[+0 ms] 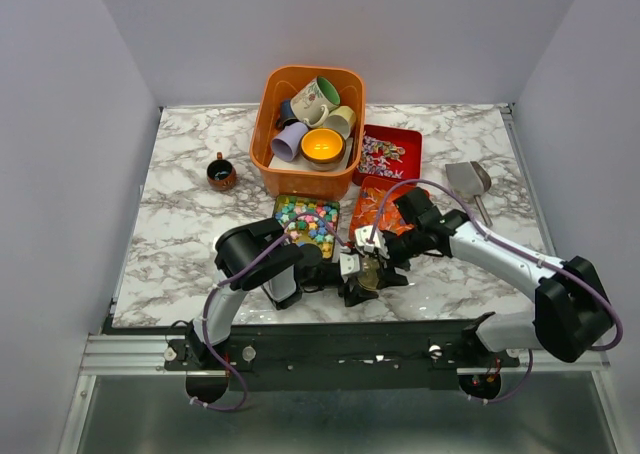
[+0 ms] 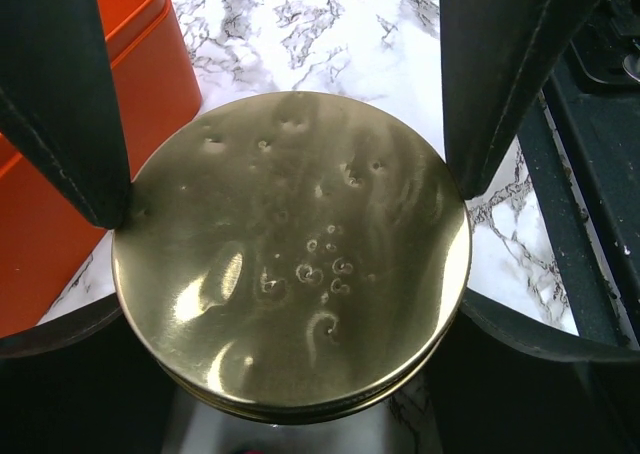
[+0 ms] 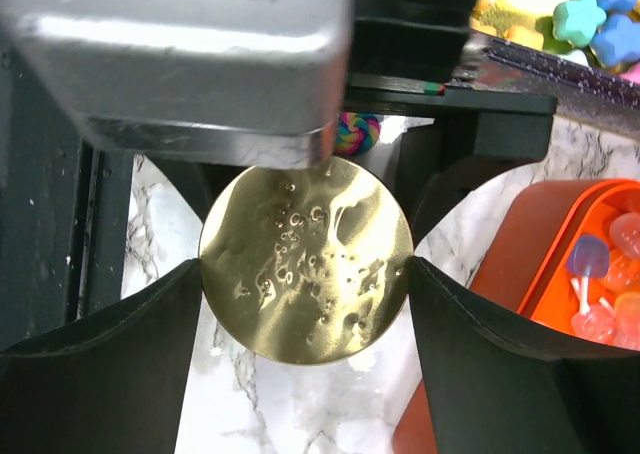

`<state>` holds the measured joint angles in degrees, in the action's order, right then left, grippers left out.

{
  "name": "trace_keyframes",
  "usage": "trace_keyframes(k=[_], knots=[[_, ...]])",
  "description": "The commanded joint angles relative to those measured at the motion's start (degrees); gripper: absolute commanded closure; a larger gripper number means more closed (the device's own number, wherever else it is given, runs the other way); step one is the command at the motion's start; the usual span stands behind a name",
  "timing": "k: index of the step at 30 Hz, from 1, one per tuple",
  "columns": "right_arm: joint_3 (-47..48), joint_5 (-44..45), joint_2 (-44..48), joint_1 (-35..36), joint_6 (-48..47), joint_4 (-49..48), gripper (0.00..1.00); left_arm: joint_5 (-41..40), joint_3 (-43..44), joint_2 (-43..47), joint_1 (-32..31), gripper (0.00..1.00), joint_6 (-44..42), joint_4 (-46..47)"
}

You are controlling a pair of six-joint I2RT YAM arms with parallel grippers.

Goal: Pack the candies
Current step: Screw the bottle lid onto the packing bottle.

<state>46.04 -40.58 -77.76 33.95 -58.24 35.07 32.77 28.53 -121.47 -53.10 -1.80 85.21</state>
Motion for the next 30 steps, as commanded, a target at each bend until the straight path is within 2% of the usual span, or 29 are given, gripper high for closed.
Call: trace_keyframes(k=[1,7,10,14,18,22,23,26,30], knots=[[-5.08,6.12,-4.16,2.87,14.53,-1.40,0.30,-2.72,-0.94,-2.89,0.28,1.00,0.31,-2.42],[-4.74,7.70,-1.79,2.61,17.99,-3.17,0.29,-2.80,-0.94,-2.81,0.28,1.00,0.05,-2.42],[-2.10,5.44,1.28,0.16,16.06,-0.81,0.21,-2.28,-1.29,-2.37,0.28,1.00,-0.13,-2.77],[4.48,2.70,4.10,-2.40,12.72,4.56,0.08,-1.40,-1.46,-2.11,0.28,1.00,-0.48,-3.12],[15.62,-0.81,-0.09,-5.65,6.49,11.50,0.06,-1.13,-1.20,-2.46,0.19,1.00,-0.39,-3.03],[17.60,-5.99,-4.41,-6.44,-9.57,20.98,0.06,-0.87,-1.20,-2.63,0.19,1.00,-0.13,-2.59],[16.63,-6.44,-4.51,-6.44,-16.57,21.35,0.06,-1.04,-1.29,-2.54,0.19,1.00,-0.13,-2.51],[13.12,-7.76,-4.07,-6.36,-28.28,21.53,0.03,-1.22,-1.64,-2.02,0.19,1.00,-0.48,-2.42],[14.33,-8.03,-7.66,-5.92,-36.85,25.57,0.02,-1.66,-1.81,-1.84,0.19,1.00,-0.75,-2.85]])
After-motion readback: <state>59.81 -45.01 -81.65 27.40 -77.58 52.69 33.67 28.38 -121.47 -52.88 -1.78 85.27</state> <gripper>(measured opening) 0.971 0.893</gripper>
